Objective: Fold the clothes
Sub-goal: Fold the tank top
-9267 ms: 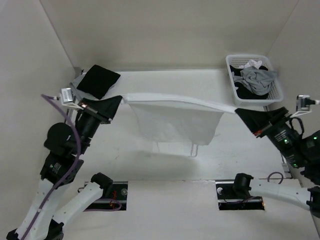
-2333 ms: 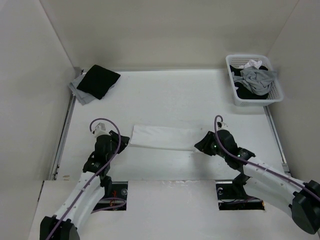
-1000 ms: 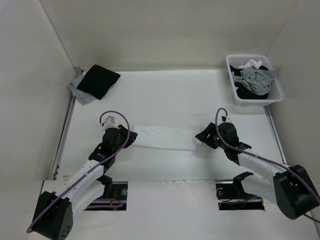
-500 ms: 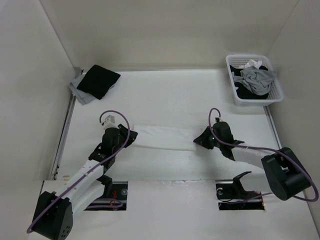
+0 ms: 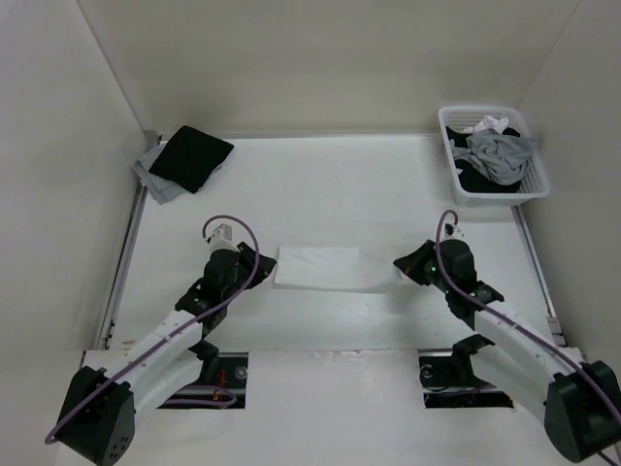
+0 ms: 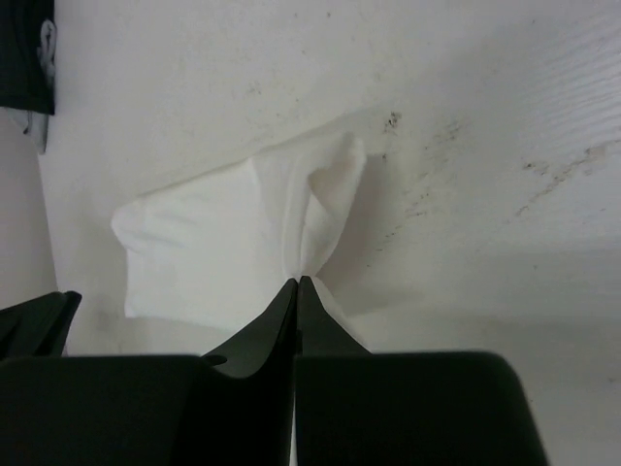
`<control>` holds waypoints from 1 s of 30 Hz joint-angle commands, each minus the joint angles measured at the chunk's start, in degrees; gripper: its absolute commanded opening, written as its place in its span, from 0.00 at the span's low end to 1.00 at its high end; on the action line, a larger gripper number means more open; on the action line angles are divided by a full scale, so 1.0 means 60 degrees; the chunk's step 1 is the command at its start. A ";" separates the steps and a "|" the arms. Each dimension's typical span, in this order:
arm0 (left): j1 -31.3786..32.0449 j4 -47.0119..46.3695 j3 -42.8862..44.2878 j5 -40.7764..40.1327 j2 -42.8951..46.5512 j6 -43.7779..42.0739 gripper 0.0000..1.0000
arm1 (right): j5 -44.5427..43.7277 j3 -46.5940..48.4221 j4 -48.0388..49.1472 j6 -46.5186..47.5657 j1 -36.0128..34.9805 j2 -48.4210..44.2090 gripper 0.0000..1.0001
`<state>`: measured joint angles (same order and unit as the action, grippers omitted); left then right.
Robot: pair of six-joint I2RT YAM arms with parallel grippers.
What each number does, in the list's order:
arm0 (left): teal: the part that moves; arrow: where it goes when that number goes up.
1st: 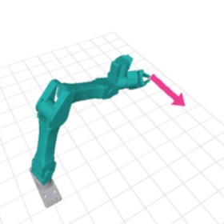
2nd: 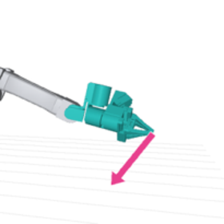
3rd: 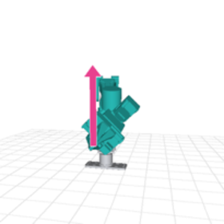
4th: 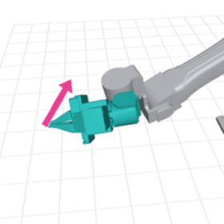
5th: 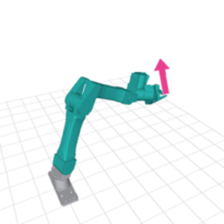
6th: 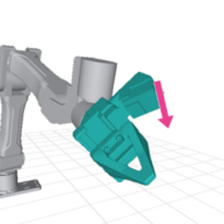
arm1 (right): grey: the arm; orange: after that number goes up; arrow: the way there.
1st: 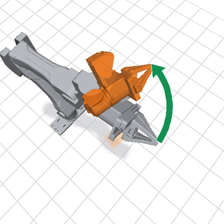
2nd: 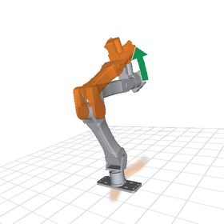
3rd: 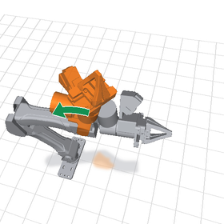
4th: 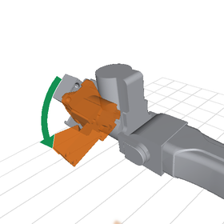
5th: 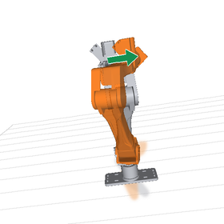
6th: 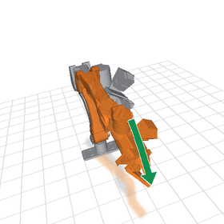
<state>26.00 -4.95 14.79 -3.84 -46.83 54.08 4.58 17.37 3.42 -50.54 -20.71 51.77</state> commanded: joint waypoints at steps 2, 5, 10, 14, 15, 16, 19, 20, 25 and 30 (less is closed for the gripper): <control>0.0361 -0.0713 0.0567 0.0039 -0.0076 0.0068 0.25 | -0.1143 0.1234 -0.2280 0.0587 -0.0391 -0.1024 0.00; 0.0508 -0.0801 0.0583 0.0053 -0.0018 0.0126 0.25 | -0.1743 0.2069 -0.2971 0.0660 -0.1167 -0.0983 0.00; 0.0625 -0.0845 0.0539 0.0155 0.0202 0.0141 0.26 | -0.2885 0.3519 -0.3470 0.0544 -0.2895 0.0202 0.00; 0.0625 -0.0845 0.0422 0.0375 0.0480 0.0141 0.26 | -0.3501 0.4677 -0.3675 0.0324 -0.4039 0.1345 0.00; 0.0611 -0.0845 0.0392 0.0448 0.0553 0.0141 0.26 | -0.3633 0.5056 -0.3734 0.0280 -0.4316 0.1754 0.00; 0.0596 -0.0830 0.0363 0.0507 0.0612 0.0127 0.26 | -0.3692 0.5306 -0.3763 0.0236 -0.4479 0.2019 0.00; 0.0508 -0.0845 0.0275 0.0654 0.0773 0.0112 0.26 | -0.3912 0.6374 -0.3982 0.0192 -0.5108 0.3174 0.00; 0.0450 -0.0845 0.0231 0.0697 0.0832 0.0097 0.26 | -0.3956 0.6755 -0.4070 0.0177 -0.5255 0.3614 0.00; 0.0099 -0.0845 0.0041 0.0917 0.1139 0.0082 0.27 | -0.3855 0.8616 -0.4407 0.0162 -0.5739 0.5811 0.00; -0.0618 -0.0655 -0.0208 0.1385 0.1753 0.0185 0.28 | -0.3766 1.0257 -0.4554 -0.0013 -0.6062 0.8008 0.18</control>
<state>24.29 -7.16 14.68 1.78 -38.72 54.54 -17.30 73.84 -22.35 -49.82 -55.81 94.96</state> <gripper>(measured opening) 0.273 0.155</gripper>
